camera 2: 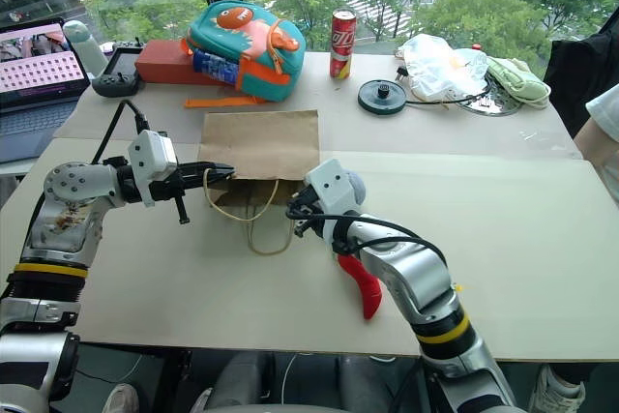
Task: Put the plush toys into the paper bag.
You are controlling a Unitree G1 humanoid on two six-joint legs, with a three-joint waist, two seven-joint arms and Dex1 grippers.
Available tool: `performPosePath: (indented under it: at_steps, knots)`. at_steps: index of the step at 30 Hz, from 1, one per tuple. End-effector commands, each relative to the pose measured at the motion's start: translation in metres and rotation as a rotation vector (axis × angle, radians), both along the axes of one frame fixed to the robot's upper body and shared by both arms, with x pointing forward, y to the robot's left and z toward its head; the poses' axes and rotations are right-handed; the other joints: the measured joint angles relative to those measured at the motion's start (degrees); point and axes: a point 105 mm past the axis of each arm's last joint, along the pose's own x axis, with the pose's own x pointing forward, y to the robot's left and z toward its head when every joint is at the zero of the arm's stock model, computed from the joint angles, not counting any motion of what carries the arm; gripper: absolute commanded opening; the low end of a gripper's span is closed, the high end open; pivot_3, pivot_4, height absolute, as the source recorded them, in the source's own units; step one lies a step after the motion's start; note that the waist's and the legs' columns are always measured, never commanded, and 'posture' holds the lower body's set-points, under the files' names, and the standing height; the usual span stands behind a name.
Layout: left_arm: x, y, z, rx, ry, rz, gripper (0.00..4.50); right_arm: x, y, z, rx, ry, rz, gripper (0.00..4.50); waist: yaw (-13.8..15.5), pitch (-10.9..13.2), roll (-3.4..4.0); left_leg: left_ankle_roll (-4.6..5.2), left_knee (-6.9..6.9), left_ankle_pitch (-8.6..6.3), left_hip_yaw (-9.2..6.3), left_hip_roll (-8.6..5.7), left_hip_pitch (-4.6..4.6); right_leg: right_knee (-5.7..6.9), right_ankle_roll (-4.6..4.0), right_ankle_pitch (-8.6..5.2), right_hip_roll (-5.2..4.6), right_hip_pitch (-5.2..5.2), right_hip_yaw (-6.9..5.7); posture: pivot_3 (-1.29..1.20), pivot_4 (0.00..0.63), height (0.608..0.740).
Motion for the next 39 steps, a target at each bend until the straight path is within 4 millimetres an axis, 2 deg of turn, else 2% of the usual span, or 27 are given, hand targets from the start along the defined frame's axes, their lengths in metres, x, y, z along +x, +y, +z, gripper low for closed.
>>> performPosePath:
  at_steps: [1,7,10,14,21,25,30,35,37,39]
  knots:
    - [0.000,-0.010,0.030,-0.079,-0.053,-0.024,0.00,0.010,0.009,0.010,0.006,-0.078,-0.016,0.01,0.01,0.00,0.00,0.00,0.00,0.00,0.00,0.00,0.00,0.01,0.00,0.00,0.00,0.00,0.00,0.00,0.150,0.728]
    - [0.000,-0.015,0.037,-0.107,-0.036,-0.033,0.00,0.021,0.020,0.004,0.000,-0.115,-0.046,0.01,-0.13,0.00,0.01,0.00,0.00,0.00,-0.01,0.00,0.01,0.02,0.00,0.00,0.01,-0.01,-0.01,0.00,0.150,0.728]
    - [-0.002,-0.016,0.039,-0.107,-0.030,-0.039,0.00,0.033,0.021,0.000,0.002,-0.122,-0.102,0.01,-0.52,0.01,0.03,0.00,-0.01,0.00,-0.01,0.01,0.01,0.02,0.00,0.00,0.02,-0.03,0.00,0.00,0.150,0.728]
    - [-0.001,-0.014,0.041,-0.112,-0.025,-0.032,0.00,0.040,0.025,-0.009,-0.032,-0.104,-0.111,0.01,-1.02,0.01,0.03,0.00,-0.02,0.00,-0.03,0.01,0.01,0.03,0.00,0.00,0.02,-0.03,0.00,0.00,0.150,0.728]
    - [0.005,-0.008,0.054,-0.165,-0.039,0.017,0.00,0.035,0.031,-0.034,-0.102,-0.020,-0.078,0.01,-1.23,0.02,0.04,0.00,-0.03,0.00,-0.06,0.00,0.00,0.03,0.00,0.00,0.02,-0.03,-0.02,0.00,0.150,0.728]
    - [0.014,-0.003,0.076,-0.278,-0.049,0.077,0.00,0.032,0.031,-0.041,-0.124,0.011,-0.066,0.01,-1.33,0.02,0.03,0.00,-0.03,0.00,-0.07,0.00,0.00,0.03,0.00,0.00,0.01,-0.03,-0.02,0.00,0.150,0.728]
    - [0.014,-0.003,0.081,-0.326,-0.031,0.095,0.00,0.032,0.031,-0.041,-0.127,0.015,-0.066,0.01,-1.47,0.01,0.03,0.00,-0.06,0.00,-0.08,0.00,0.01,0.04,0.00,0.00,0.02,-0.02,-0.02,0.00,0.150,0.728]
    - [0.012,-0.008,0.074,-0.320,-0.011,0.090,0.00,0.034,0.029,-0.040,-0.127,0.010,-0.080,0.01,-1.47,0.01,0.03,0.00,-0.06,0.00,-0.10,0.00,0.01,0.04,0.00,0.00,0.02,-0.02,-0.02,0.00,0.150,0.728]
    - [0.011,-0.008,0.070,-0.310,-0.003,0.090,0.00,0.035,0.028,-0.031,-0.117,-0.026,-0.083,0.01,-1.47,0.01,0.04,-0.01,-0.06,0.00,-0.10,0.00,0.01,0.03,0.00,0.00,0.01,-0.02,-0.02,0.00,0.150,0.728]
    - [0.011,-0.008,0.068,-0.307,0.002,0.093,0.00,0.035,0.027,-0.011,-0.056,-0.074,-0.084,0.01,-1.44,0.02,0.04,-0.01,-0.06,0.00,-0.09,0.00,0.01,0.03,0.00,0.00,0.01,-0.02,-0.02,0.00,0.150,0.728]
